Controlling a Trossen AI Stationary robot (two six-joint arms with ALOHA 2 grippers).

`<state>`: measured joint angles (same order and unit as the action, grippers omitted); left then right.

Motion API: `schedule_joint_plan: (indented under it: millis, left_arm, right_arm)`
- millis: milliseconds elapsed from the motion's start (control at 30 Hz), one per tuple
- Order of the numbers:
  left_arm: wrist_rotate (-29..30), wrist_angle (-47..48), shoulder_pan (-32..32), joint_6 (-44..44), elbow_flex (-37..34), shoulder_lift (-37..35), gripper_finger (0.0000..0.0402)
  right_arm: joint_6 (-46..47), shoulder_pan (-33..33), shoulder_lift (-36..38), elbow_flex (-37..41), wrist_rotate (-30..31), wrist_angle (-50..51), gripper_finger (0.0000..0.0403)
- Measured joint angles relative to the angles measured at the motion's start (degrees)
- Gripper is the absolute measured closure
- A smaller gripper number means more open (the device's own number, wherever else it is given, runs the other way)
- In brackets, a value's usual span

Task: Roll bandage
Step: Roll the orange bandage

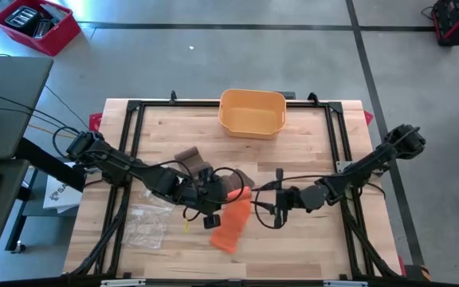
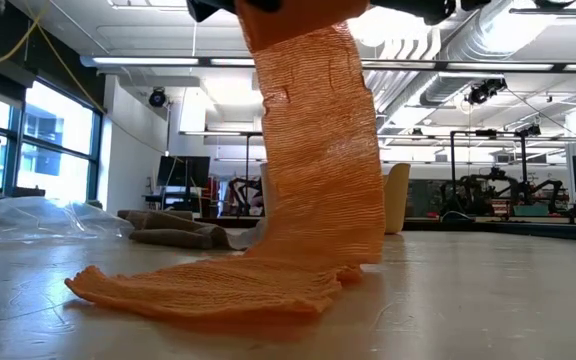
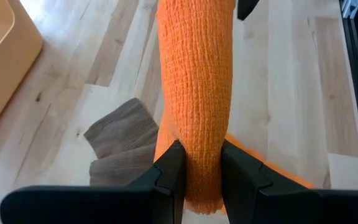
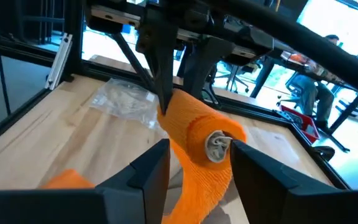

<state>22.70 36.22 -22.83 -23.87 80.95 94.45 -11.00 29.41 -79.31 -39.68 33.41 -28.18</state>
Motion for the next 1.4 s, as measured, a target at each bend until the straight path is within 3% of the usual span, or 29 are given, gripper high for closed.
schedule_joint_plan:
  millis: [133,333,667,833,900,1167,1300,1400]
  left_arm:
    - [-0.19,-0.25,-0.02,0.01,0.00,0.00,0.0330]
    - [-0.22,-1.51,-0.02,-0.05,0.00,0.00,0.0330]
    - [-0.39,-2.87,-0.11,1.47,0.00,0.02,0.0330]
    - [0.16,-2.70,-0.11,1.58,0.00,0.04,0.0327]
    - [0.36,-2.07,-0.09,2.07,0.00,-0.12,0.0318]
    - [5.60,3.80,-0.64,2.38,-0.87,-3.68,0.0254]
    - [10.42,1.65,-1.47,4.10,-3.90,-5.08,0.0230]
    - [14.12,-5.35,-1.57,5.60,-8.14,-5.63,0.0219]
  right_arm:
    - [0.65,-0.68,0.00,0.00,-4.76,-0.37,0.0272]
    - [3.32,-2.87,0.05,0.00,-5.73,-0.35,0.0307]
    - [4.17,-3.41,0.13,0.00,-8.44,0.73,0.0324]
    - [4.76,-3.41,0.11,0.00,-8.85,1.13,0.0386]
    - [5.09,-3.41,0.09,0.00,-8.91,1.10,0.0393]
    - [4.31,-1.74,7.36,0.20,-6.46,1.58,0.0401]
    - [0.51,1.02,13.66,0.20,-2.69,2.15,0.0402]
    - [-1.50,3.64,17.57,0.20,1.72,3.89,0.0403]
